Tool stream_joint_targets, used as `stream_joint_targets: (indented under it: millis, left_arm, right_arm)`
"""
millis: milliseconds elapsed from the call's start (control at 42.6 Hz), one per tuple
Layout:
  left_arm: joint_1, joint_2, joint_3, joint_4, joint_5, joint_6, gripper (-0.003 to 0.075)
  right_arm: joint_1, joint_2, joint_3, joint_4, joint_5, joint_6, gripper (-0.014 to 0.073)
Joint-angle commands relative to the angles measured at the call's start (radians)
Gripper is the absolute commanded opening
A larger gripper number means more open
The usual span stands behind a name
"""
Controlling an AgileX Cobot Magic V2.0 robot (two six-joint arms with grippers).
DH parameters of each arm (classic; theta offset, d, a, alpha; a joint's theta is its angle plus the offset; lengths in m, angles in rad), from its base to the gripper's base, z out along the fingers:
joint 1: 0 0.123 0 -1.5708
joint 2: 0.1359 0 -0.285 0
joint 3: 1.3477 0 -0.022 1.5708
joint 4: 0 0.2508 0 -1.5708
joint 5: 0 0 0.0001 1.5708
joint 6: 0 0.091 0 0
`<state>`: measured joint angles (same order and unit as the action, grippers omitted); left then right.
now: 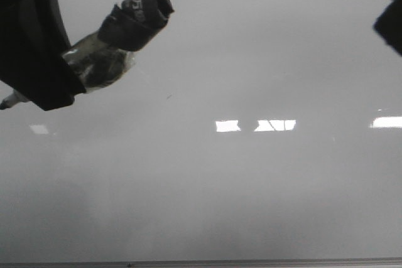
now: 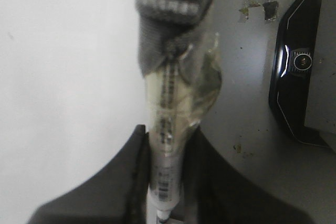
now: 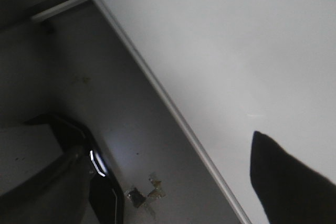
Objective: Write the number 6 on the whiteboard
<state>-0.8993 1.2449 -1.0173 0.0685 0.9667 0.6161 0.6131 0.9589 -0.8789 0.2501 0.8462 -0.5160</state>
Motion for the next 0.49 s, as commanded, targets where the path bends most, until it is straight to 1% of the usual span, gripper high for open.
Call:
stream_joint_targets:
  millis: [0, 117, 188, 352, 469]
  left_arm:
    - [-0.042, -0.024, -0.035, 0.015, -0.055, 0.002, -0.002]
    - [-0.054, -0.024, -0.035, 0.0, -0.087, 0.002, -0.002]
    - [-0.054, -0.028, -0.035, -0.01, -0.11, 0.002, -0.002]
    - [-0.054, -0.038, -0.035, -0.039, -0.156, 0.002, -0.002]
    - [-0.054, -0.038, -0.035, -0.061, -0.179, 0.002, -0.002]
  right_arm:
    - [0.097, 0.061, -0.087, 0.03, -0.04, -0.021, 0.0633]
    - [0.198, 0.129, -0.131, 0.03, -0.092, -0.021, 0.0633]
    - [0.234, 0.155, -0.146, 0.032, -0.125, -0.021, 0.0633]
    - [0.275, 0.18, -0.161, 0.033, -0.206, -0.021, 0.0633]
    - [0.277, 0.183, -0.161, 0.04, -0.244, -0.021, 0.0632]
